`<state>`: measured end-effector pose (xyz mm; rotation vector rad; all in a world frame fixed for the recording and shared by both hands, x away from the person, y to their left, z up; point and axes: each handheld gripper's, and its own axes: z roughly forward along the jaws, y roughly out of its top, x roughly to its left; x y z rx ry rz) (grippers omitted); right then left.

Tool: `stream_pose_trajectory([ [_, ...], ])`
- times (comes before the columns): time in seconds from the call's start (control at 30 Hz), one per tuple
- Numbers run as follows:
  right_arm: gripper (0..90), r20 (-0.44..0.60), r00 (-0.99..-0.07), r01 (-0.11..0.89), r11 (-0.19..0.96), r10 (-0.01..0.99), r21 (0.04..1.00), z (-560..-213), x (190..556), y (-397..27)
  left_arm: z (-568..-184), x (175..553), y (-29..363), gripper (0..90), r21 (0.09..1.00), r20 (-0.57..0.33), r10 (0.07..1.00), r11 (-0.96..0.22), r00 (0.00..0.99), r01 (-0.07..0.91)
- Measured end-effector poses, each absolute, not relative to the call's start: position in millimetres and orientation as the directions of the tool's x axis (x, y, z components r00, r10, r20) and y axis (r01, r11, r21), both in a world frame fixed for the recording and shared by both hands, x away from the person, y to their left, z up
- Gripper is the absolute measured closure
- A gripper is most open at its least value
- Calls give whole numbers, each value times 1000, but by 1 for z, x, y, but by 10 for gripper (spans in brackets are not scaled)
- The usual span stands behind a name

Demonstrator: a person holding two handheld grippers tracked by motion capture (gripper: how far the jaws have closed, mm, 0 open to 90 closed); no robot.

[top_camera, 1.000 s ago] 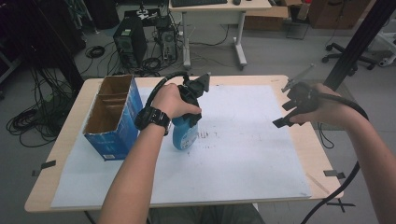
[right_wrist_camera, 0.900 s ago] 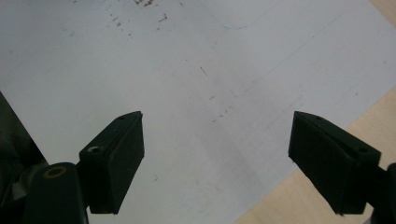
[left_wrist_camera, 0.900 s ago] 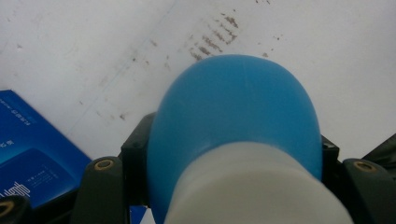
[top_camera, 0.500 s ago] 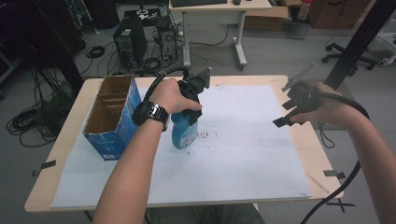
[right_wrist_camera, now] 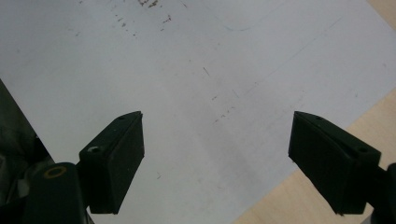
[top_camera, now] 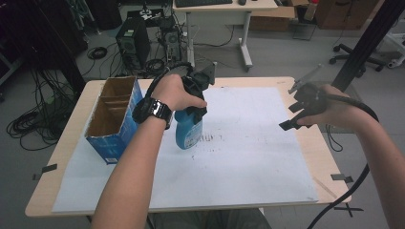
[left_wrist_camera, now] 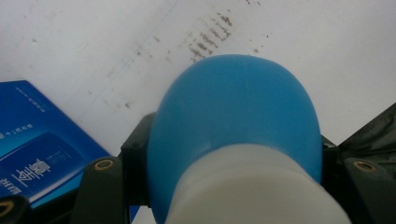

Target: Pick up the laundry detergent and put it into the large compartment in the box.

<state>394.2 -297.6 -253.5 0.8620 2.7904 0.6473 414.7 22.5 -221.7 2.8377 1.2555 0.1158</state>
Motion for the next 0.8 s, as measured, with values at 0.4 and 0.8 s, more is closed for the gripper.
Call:
stream_pose_trajectory([
  [0.4,185,-20,-827,493,742,562,454,-246,393,-299,-203,413,21,379,61,58,748,-664,661,745],
  [0.8,186,-24,-831,484,744,555,460,-241,390,-297,-180,409,23,378,71,72,753,-658,654,750],
])
